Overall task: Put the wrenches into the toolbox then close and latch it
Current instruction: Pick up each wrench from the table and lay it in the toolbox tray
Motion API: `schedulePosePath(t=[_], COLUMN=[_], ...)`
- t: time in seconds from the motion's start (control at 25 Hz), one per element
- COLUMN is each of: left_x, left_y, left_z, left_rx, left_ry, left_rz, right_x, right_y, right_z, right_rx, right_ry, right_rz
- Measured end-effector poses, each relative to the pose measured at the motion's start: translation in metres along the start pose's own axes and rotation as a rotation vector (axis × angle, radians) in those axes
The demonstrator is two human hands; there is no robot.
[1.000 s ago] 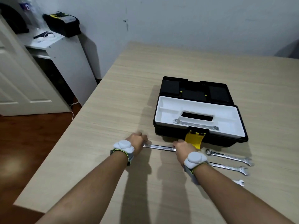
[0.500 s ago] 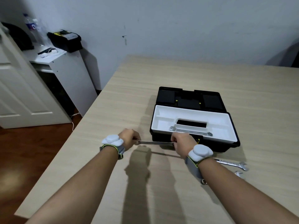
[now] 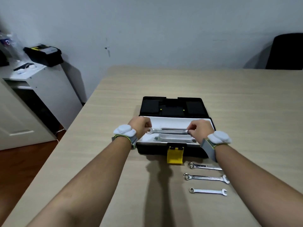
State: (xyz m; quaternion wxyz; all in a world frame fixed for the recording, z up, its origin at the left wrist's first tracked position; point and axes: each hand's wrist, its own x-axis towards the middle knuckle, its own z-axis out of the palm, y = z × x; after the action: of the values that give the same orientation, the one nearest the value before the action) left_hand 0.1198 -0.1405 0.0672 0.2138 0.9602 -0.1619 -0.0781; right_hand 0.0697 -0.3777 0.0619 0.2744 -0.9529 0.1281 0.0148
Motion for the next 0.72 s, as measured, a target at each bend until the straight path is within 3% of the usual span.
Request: schedulePosePath(t=[0.28,0.72], left_x=[-0.003,-0.003], left_y=[-0.008,-0.015], left_z=[0.017,0.019], left_rx=[0.068,0.049], left_ry=[-0.113,-0.083], left_rz=[-0.065,-0.082], right_x=[0.002,0.003], right_y=[0.007,0.009], right_z=[0.016,0.016], right_rx=[-0.033,0.008], right_ry=[-0.078,-0.121], right_rz=[0.065,0.047])
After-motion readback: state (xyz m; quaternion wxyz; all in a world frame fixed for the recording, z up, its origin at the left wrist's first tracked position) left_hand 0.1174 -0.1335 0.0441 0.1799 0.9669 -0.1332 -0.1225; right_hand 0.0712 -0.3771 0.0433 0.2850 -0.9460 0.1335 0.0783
